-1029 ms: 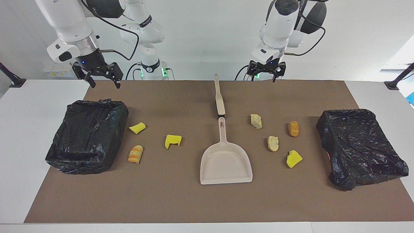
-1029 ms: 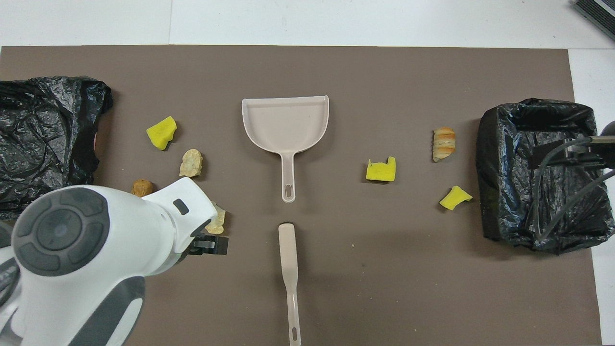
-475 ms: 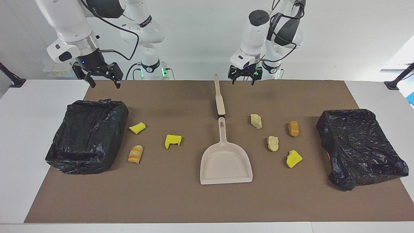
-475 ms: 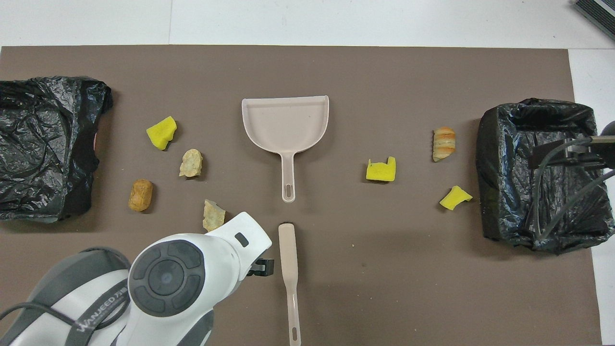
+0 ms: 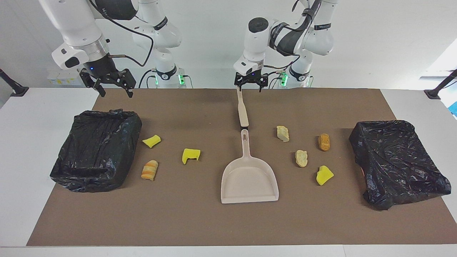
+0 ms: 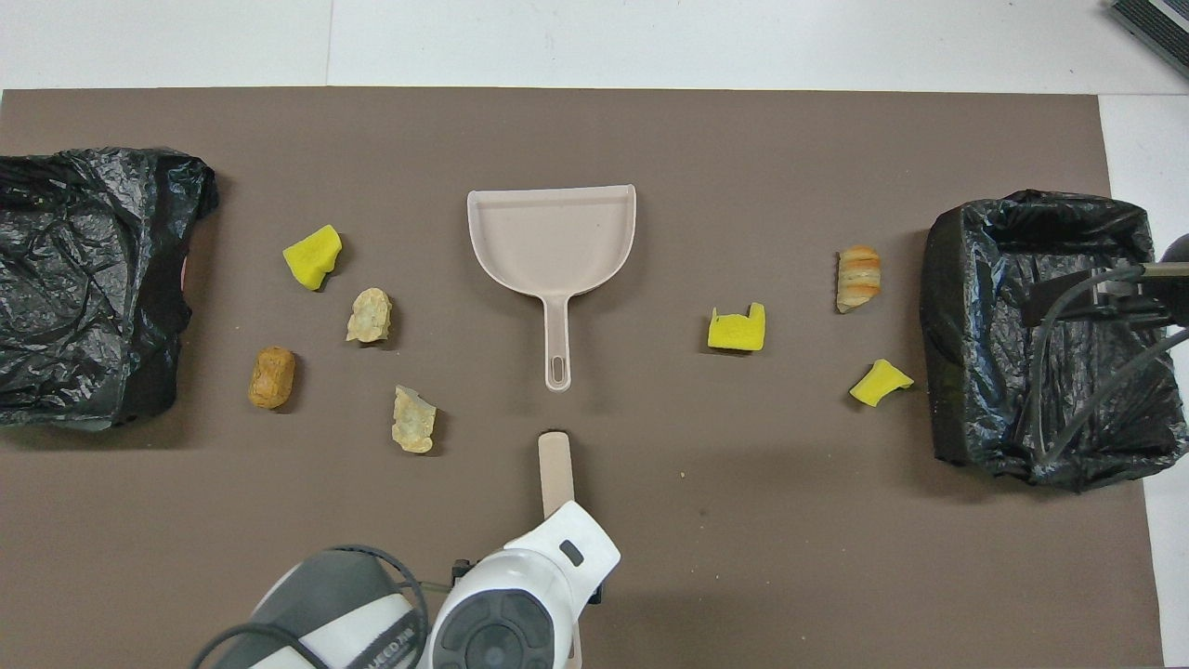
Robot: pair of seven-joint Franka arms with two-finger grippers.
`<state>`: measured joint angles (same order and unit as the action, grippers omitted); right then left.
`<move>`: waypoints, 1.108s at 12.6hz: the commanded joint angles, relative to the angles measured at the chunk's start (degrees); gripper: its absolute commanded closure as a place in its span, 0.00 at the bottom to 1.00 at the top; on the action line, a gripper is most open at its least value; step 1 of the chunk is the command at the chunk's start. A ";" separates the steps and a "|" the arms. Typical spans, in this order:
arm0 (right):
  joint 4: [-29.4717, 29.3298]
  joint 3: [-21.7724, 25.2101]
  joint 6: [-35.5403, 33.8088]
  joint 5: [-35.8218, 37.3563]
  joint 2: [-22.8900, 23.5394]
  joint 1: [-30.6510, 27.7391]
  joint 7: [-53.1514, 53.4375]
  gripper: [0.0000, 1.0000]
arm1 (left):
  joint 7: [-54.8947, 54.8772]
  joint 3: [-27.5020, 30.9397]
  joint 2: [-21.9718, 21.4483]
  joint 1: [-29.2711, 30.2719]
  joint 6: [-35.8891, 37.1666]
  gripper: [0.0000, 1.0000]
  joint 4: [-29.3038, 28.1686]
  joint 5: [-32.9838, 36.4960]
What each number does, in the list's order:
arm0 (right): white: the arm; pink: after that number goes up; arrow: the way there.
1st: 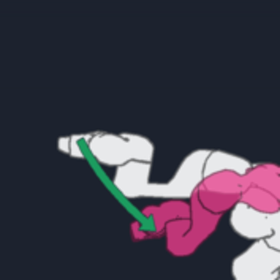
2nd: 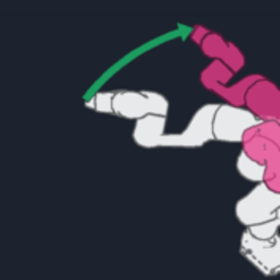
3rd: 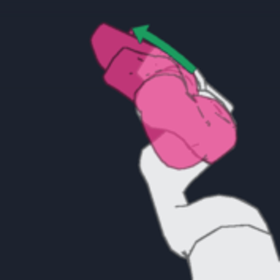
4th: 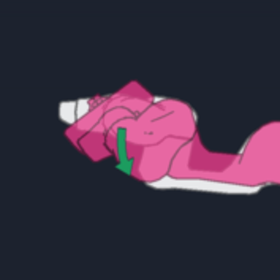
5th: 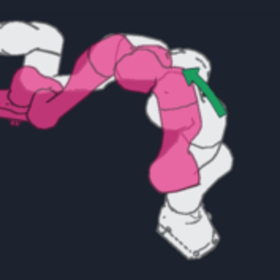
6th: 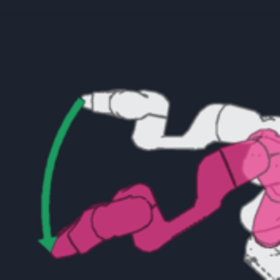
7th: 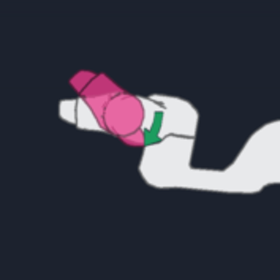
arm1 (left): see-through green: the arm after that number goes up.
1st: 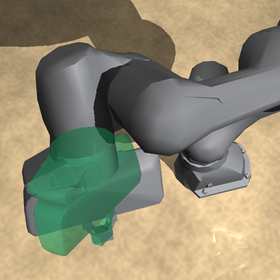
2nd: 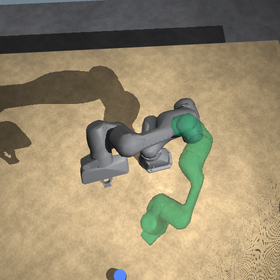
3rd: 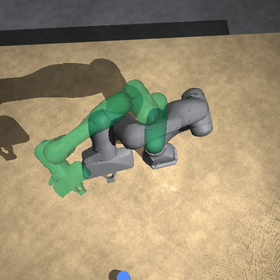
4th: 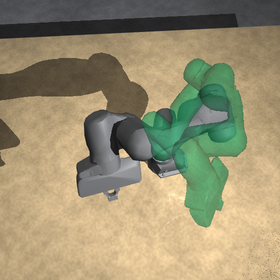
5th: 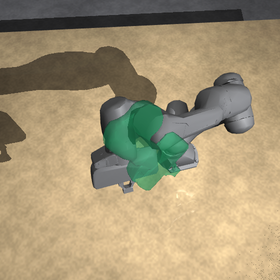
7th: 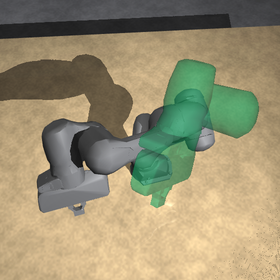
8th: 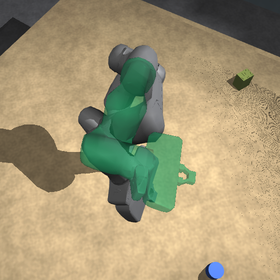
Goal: Sweep and dump trash in bin
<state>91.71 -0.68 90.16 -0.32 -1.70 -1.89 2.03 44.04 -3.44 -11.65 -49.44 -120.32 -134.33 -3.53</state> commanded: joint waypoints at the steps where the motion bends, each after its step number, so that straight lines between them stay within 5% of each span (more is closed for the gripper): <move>1: 0.48 0.06 0.37 0.15 -0.41 -0.04 -1.06 0.00 | 2.36 1.15 1.18 -3.46 -3.60 0.00 -2.34 -0.25; 8: 2.14 0.15 0.81 1.11 -1.28 -0.31 -1.85 0.00 | 6.84 1.07 3.57 -6.55 -8.70 0.00 -5.77 -0.51; 14: 1.81 -1.08 -0.07 3.91 0.38 2.93 -2.99 0.00 | 8.17 1.15 3.66 -7.07 -8.98 0.52 -5.68 -4.82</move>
<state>93.58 -1.36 90.13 1.29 -1.70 -1.07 0.42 51.92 -3.32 -7.10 -55.16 -128.61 -138.62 -7.33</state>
